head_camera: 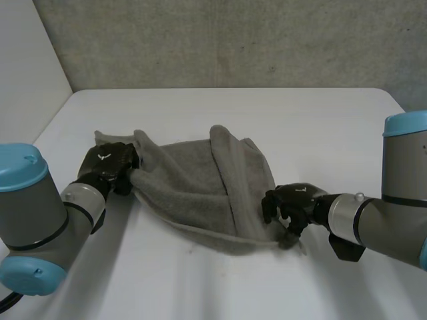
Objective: Fold the towel.
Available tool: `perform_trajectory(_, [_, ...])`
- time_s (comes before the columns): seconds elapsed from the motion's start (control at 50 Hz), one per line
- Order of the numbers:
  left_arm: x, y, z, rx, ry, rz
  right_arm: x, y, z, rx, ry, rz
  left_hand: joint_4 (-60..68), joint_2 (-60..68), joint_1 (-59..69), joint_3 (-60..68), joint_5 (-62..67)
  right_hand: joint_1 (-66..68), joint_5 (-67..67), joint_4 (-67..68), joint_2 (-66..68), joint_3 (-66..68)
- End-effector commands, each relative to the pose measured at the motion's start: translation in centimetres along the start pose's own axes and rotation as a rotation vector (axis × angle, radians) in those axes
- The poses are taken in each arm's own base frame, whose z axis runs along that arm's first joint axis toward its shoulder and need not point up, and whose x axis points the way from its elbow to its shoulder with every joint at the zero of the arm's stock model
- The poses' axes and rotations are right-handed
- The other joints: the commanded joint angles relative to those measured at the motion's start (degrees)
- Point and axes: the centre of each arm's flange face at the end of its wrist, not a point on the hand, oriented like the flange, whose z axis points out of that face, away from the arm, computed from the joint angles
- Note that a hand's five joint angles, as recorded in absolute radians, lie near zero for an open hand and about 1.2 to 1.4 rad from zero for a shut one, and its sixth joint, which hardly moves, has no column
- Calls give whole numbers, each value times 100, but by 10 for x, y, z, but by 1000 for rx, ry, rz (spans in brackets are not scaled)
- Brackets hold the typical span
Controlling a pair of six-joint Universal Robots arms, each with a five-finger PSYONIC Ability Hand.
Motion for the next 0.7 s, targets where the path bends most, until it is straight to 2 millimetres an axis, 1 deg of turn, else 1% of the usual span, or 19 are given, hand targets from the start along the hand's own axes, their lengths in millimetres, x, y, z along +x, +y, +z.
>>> perform_trajectory(0.02, [-1, 0, 0, 1, -2, 0, -9, 10, 5, 19, 1, -31, 1029, 1032, 1142, 1039, 1105, -57, 15, -61, -115, -51])
perform_trajectory(0.2, [0, 0, 0, 0, -1, 0, -9, 20, 17, -11, -1, -28, 1029, 1032, 1142, 1039, 1105, 78, 150, 74, 20, 84])
perform_trajectory(0.24, [0, 0, 0, 0, -1, 0, -12, 23, 18, -22, -8, -29, 1029, 1032, 1142, 1039, 1105, 78, 150, 74, 20, 84])
perform_trajectory(0.36, [-1, -1, 1, 3, -2, 0, -19, 25, 15, -21, -21, -40, 1029, 1032, 1142, 1039, 1105, 212, 285, 208, 154, 218])
perform_trajectory(0.4, [-1, -1, 1, 4, -2, 0, -21, 24, 15, -1, -22, -49, 1029, 1032, 1142, 1039, 1105, 999, 1071, 995, 941, 1005])
perform_trajectory(0.44, [-1, -2, 1, 6, -2, 0, -20, 25, 16, 5, -19, -52, 1029, 1032, 1142, 1039, 1105, 1120, 1192, 1116, 1062, 1126])
perform_trajectory(0.52, [-2, -3, 2, 9, -5, -1, -21, 29, 18, -6, -18, -50, 1029, 1032, 1142, 1039, 1105, 1104, 1176, 1100, 1046, 1110])
perform_trajectory(0.6, [-3, -4, 3, 13, -10, -1, -24, 33, 15, -18, -25, -47, 1029, 1032, 1142, 1039, 1105, 652, 724, 648, 594, 658])
perform_trajectory(0.7, [-4, -5, 5, 16, -11, -2, -37, 28, 6, 10, -48, -77, 1029, 1032, 1142, 1039, 1105, 498, 570, 494, 440, 504])
